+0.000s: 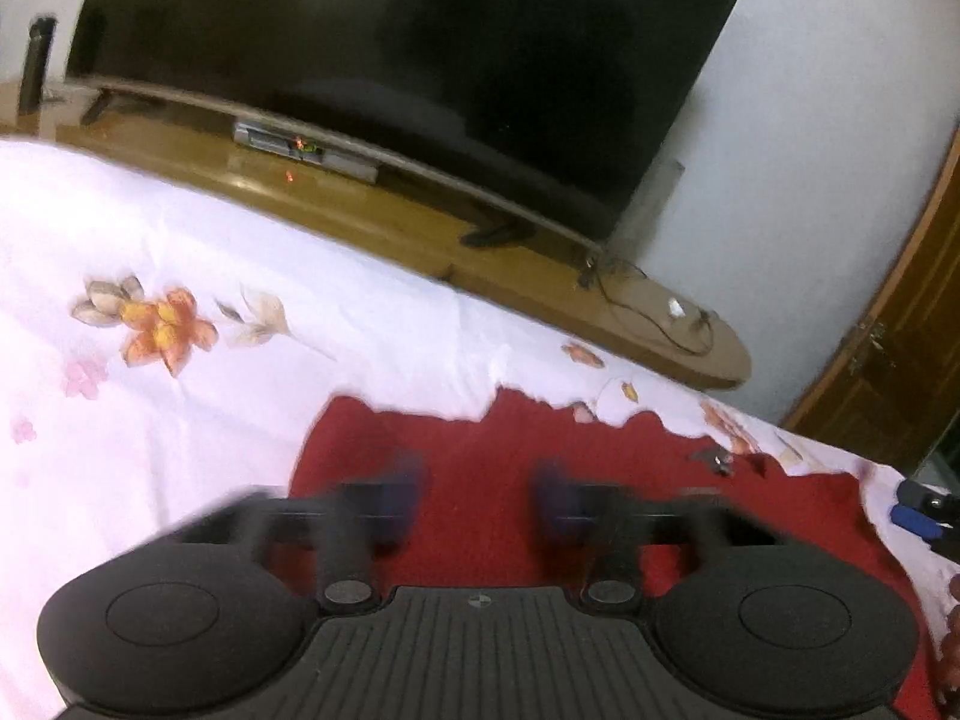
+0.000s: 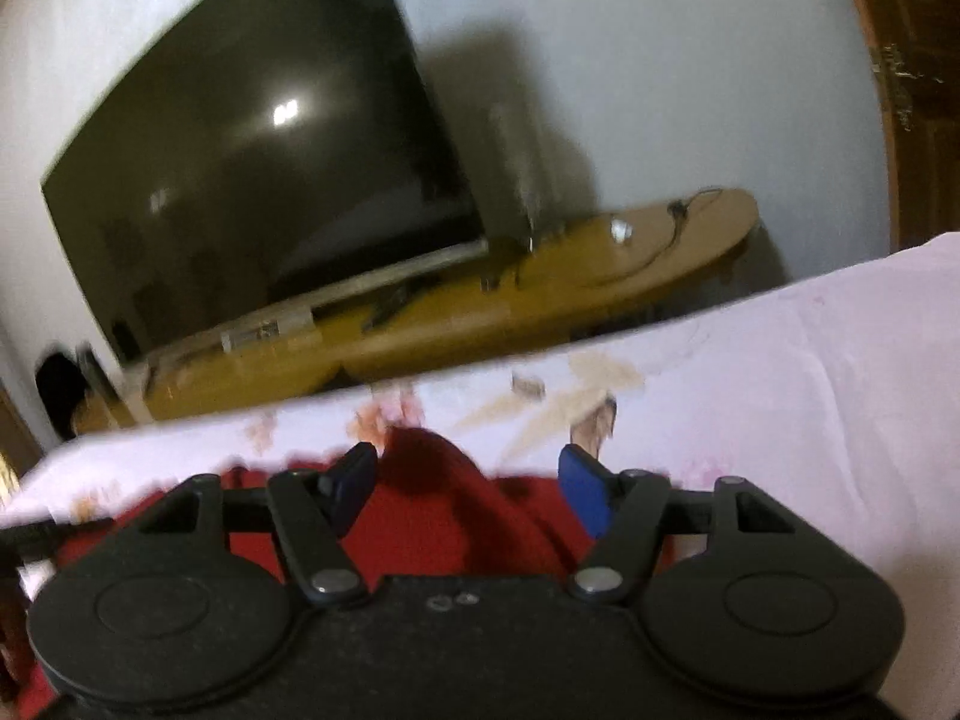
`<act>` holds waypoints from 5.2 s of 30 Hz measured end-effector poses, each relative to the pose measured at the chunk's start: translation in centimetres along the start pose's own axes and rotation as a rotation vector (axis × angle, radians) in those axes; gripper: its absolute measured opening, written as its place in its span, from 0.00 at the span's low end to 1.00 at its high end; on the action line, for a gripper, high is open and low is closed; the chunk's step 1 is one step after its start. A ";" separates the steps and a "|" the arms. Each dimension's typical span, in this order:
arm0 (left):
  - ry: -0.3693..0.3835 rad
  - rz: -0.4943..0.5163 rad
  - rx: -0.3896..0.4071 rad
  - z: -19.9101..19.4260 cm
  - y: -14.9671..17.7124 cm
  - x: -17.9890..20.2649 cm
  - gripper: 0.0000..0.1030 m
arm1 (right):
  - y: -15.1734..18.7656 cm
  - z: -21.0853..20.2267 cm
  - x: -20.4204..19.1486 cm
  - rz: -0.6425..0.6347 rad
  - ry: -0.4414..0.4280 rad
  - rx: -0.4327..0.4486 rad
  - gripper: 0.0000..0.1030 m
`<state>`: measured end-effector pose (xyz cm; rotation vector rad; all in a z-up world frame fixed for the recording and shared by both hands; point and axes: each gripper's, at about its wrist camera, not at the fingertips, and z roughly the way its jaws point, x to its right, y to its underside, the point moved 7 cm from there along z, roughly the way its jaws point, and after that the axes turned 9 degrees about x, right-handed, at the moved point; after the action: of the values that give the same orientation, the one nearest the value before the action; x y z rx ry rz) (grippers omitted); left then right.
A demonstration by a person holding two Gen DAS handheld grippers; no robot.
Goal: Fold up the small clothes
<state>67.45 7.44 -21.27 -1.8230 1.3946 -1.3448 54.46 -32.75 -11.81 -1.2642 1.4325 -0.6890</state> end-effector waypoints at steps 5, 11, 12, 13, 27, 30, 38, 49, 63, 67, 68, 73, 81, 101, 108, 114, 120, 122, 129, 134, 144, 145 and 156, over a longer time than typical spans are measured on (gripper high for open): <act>-0.009 -0.007 -0.002 0.2 0.0 -0.1 0.19 | 1.9 1.6 -0.1 -0.114 0.050 -0.133 0.54; -0.021 0.009 0.029 -0.5 -0.3 0.2 0.06 | 2.8 2.0 -1.2 -0.229 0.109 -0.154 0.13; -0.025 0.012 0.057 -0.9 -0.6 0.2 0.05 | 2.6 1.8 -1.1 -0.216 0.112 -0.143 0.08; -0.018 0.022 0.077 -1.3 -0.8 0.2 0.05 | 2.2 1.5 -0.8 -0.202 0.120 -0.132 0.07; -0.055 0.104 -0.011 0.6 -0.6 0.5 0.08 | 3.5 1.1 1.2 -0.212 0.264 -0.126 0.11; -0.068 0.034 0.048 -1.0 -1.5 -0.3 0.17 | 3.2 0.9 1.0 -0.201 0.251 -0.132 0.20; 0.082 0.178 0.100 -3.6 -2.3 7.5 0.58 | 1.9 -1.3 -5.2 -0.271 0.042 -0.110 0.27; 0.005 0.398 -0.022 0.0 1.7 6.4 0.58 | 6.3 3.3 -10.4 -0.549 -0.076 -0.233 0.38; 0.065 0.336 0.060 -5.2 -0.7 7.3 0.58 | 3.5 -2.4 -6.2 -0.363 -0.069 -0.151 0.41; 0.118 0.364 -0.032 -4.6 2.6 10.6 0.58 | 5.3 -2.3 -9.5 -0.345 -0.158 -0.193 0.42; 0.107 0.388 -0.057 -4.1 3.6 11.0 0.58 | 6.0 -2.0 -10.4 -0.355 -0.164 -0.206 0.42; 0.067 0.401 -0.059 -5.4 4.6 8.8 0.58 | 8.4 -1.6 -10.5 -0.494 -0.087 -0.239 0.40; -0.026 0.339 -0.050 -9.3 2.8 5.7 0.58 | 5.8 -5.6 -3.9 -0.379 0.048 -0.208 0.40; 0.009 0.372 -0.065 -15.0 8.7 7.5 0.58 | 12.0 -12.7 -6.4 -0.464 0.016 -0.214 0.39; -0.027 0.322 -0.042 -14.9 8.1 7.7 0.58 | 11.1 -13.8 -4.4 -0.435 0.083 -0.211 0.38; -0.072 0.380 -0.053 -15.1 8.4 7.6 0.58 | 12.2 -13.7 -4.3 -0.412 0.092 -0.221 0.40; -0.090 0.384 -0.069 -14.9 8.7 6.1 0.60 | 11.8 -14.4 -4.1 -0.395 0.140 -0.257 0.41; -0.108 0.388 -0.077 -15.1 8.5 6.4 0.60 | 11.8 -14.0 -4.0 -0.388 0.139 -0.258 0.42; -0.139 0.340 -0.074 -17.2 8.2 6.0 0.60 | 10.1 -15.4 -3.9 -0.306 0.161 -0.194 0.42; -0.166 0.297 -0.092 -18.8 8.9 4.8 0.60 | 9.8 -16.2 -4.1 -0.272 0.164 -0.174 0.42; -0.079 -0.069 -0.088 -18.8 9.5 2.6 0.60 | 9.6 -15.7 -6.0 -0.251 0.109 -0.156 0.42; -0.059 -0.162 -0.077 -18.5 9.5 2.0 0.60 | 9.5 -15.5 -6.4 -0.250 0.101 -0.153 0.42; -0.028 -0.448 0.025 -16.9 9.9 0.3 0.60 | 8.8 -13.6 -8.3 -0.231 0.043 -0.134 0.42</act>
<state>47.93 6.62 -22.44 -2.2140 0.9801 -1.5281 37.82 -25.43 -13.27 -1.5441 1.3989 -0.7881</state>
